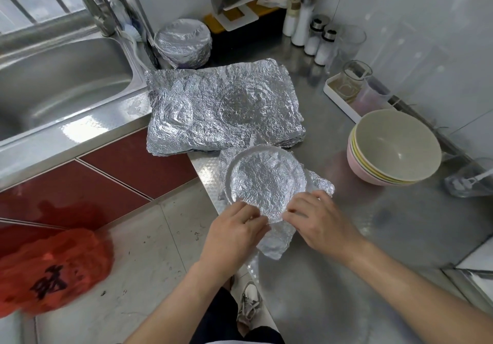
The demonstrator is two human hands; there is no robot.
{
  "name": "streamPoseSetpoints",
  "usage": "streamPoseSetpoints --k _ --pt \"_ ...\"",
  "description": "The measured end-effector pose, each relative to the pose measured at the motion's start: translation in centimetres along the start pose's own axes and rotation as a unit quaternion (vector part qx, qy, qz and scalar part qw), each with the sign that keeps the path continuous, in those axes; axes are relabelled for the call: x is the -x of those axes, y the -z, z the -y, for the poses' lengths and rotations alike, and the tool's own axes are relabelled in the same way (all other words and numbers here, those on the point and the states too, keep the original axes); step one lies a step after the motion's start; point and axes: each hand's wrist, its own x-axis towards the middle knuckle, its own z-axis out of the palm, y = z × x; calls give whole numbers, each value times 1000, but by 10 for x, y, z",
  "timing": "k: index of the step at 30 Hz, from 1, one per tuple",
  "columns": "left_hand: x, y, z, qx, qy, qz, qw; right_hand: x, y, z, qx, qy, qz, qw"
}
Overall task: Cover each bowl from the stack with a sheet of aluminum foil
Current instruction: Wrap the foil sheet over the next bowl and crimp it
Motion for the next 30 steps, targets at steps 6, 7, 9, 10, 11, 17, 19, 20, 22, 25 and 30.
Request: streamPoseSetpoints --k 6,7,9,10,11,17,19,20,22,25,30 --pt "-5 -12 3 -14 -41 -15 999 -2 1 1 -3 9 9 1000" --pt "-5 -15 3 -17 -45 -16 999 -3 2 1 2 8 17 1000" --pt "-6 -20 0 -28 -47 -14 998 -4 3 2 4 3 25 1000" --pt "-7 -22 -4 -32 -43 -15 998 -5 3 2 3 1 26 1000" --pt "-10 -23 -8 -31 -33 -19 999 -5 2 2 3 0 25 1000" --pt "-23 -13 -37 28 93 20 995 -6 9 -2 -37 -152 -28 987" --pt "-22 -12 -34 37 112 40 992 -6 10 1 -92 -261 -64 959" --pt "-20 -13 -33 33 110 44 992 -6 11 4 -138 -320 -80 934" --pt "-20 -15 -32 18 97 42 994 -4 9 13 -236 -428 -104 866" --pt "-23 -21 -35 -1 87 35 996 4 1 33 -264 -467 -80 840" --pt "-38 -28 -49 43 157 46 986 11 -13 48 -182 -430 -65 882"
